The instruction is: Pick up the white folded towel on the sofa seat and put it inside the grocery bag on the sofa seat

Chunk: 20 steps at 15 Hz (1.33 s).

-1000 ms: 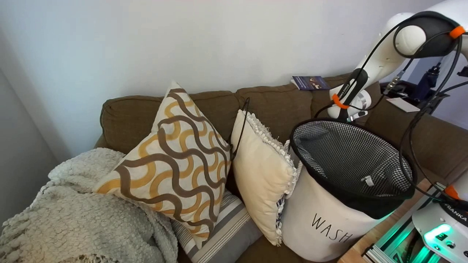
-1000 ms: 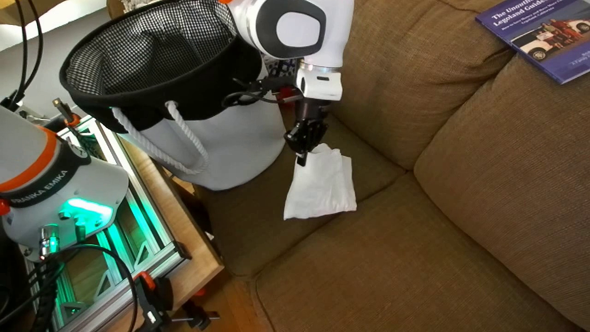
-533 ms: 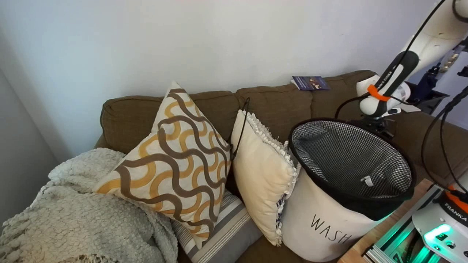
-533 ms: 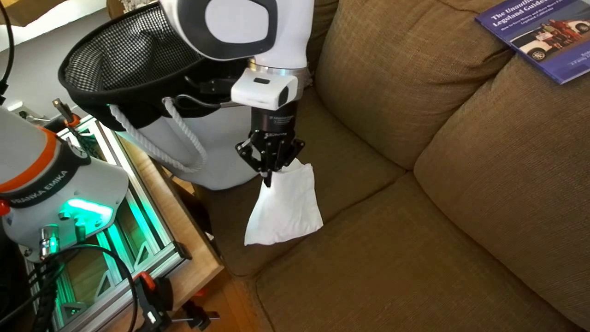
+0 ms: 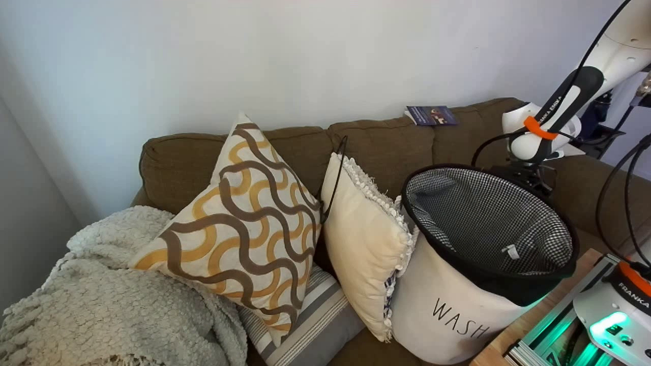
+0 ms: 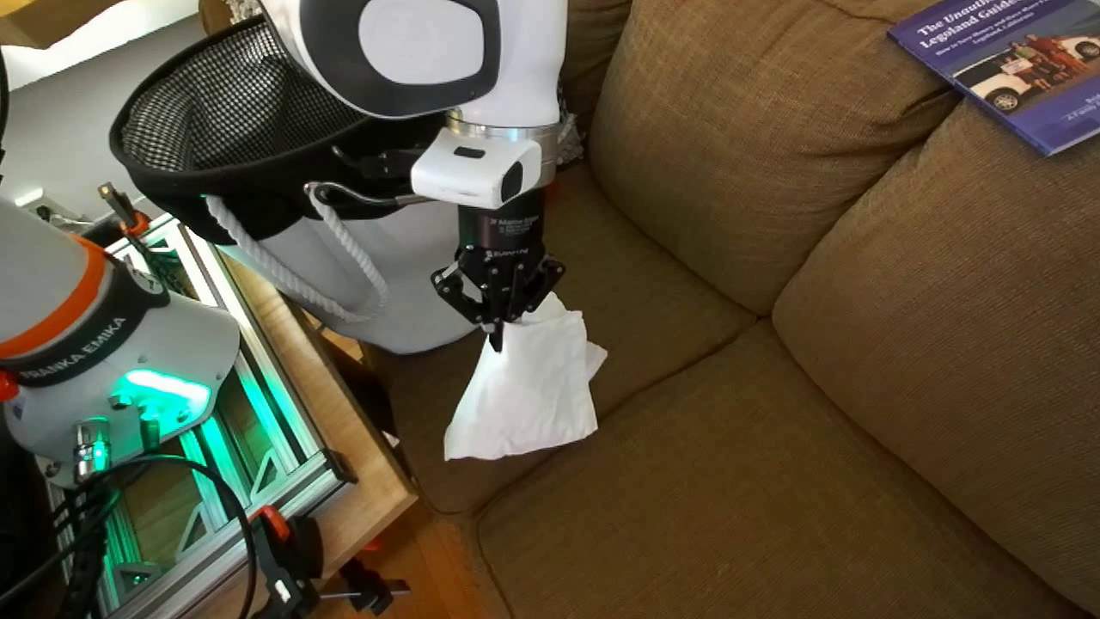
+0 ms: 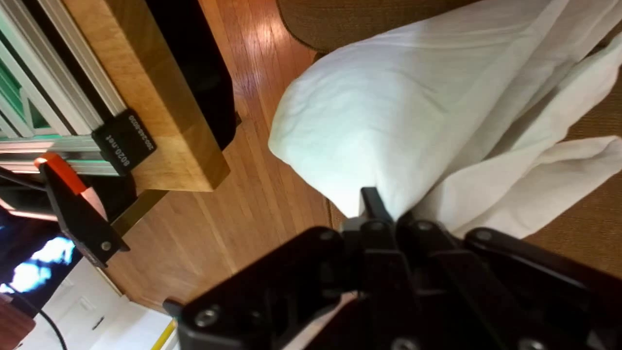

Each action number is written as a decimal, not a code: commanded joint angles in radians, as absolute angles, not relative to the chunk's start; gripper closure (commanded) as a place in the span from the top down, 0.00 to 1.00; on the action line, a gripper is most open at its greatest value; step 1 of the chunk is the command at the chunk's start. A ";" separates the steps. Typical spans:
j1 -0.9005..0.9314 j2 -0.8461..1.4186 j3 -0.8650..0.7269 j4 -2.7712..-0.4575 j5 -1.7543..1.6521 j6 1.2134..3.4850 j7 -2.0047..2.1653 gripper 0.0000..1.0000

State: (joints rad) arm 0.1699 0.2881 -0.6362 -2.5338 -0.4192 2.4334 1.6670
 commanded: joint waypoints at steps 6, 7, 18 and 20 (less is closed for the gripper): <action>0.049 -0.005 -0.555 -2.514 -0.746 2.133 1.909 0.01; 0.125 -0.057 -0.615 -2.506 -0.765 2.079 1.891 0.01; -0.021 -0.508 -0.043 -2.431 -0.792 1.790 1.789 0.01; -0.044 -0.494 -0.024 -2.428 -0.802 1.805 1.799 0.05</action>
